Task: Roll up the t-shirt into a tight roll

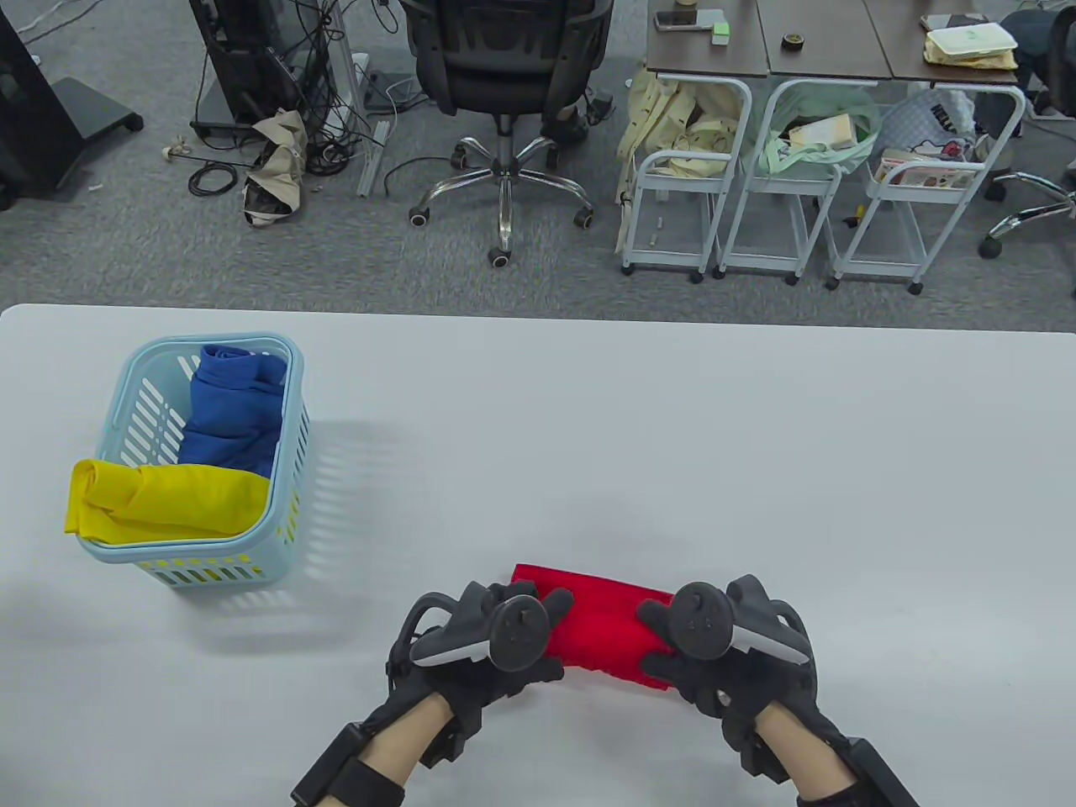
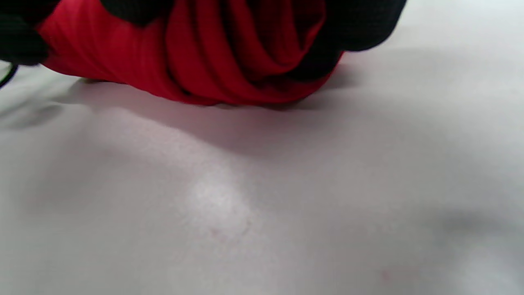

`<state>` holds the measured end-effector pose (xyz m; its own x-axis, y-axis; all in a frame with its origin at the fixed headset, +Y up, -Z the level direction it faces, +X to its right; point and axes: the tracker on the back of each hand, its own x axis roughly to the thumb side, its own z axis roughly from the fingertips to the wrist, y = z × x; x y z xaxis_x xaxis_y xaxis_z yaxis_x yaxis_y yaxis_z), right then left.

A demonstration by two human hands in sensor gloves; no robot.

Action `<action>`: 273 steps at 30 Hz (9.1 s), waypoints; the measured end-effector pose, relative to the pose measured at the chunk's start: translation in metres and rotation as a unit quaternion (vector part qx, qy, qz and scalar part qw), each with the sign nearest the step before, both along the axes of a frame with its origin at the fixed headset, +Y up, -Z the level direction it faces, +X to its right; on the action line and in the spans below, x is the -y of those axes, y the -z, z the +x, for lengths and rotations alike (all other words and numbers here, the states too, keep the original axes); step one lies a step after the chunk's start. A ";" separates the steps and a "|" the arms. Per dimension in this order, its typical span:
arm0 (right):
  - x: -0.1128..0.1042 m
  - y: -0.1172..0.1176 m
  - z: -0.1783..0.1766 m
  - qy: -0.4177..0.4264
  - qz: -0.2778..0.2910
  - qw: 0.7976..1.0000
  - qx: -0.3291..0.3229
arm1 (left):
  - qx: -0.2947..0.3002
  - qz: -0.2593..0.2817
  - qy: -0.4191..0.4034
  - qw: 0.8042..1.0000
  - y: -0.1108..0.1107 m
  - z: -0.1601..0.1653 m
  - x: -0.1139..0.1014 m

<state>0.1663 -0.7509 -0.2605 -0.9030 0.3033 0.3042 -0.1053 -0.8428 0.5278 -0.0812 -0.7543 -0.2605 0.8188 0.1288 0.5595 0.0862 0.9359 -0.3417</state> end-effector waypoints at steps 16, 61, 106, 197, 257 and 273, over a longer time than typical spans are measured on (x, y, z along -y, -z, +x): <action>0.005 -0.009 -0.018 -0.068 0.047 0.996 -0.027 | -0.064 -0.087 -0.107 0.988 0.015 -0.018 -0.001; -0.014 0.015 0.107 -0.153 0.018 0.949 0.274 | -0.165 0.046 -0.083 0.982 0.030 -0.088 -0.041; -0.040 0.065 0.053 -0.090 0.061 0.967 0.232 | -0.171 0.104 -0.057 0.978 0.023 -0.090 -0.056; -0.025 0.018 0.035 -0.052 0.066 0.984 0.156 | -0.575 0.265 0.196 0.748 0.070 -0.281 -0.187; -0.004 -0.005 -0.037 -0.075 0.046 0.996 -0.017 | -0.058 0.025 0.030 0.998 0.010 -0.023 0.006; 0.005 0.016 0.016 -0.172 -0.013 0.974 0.145 | -0.237 -0.087 0.086 0.964 0.039 -0.058 0.022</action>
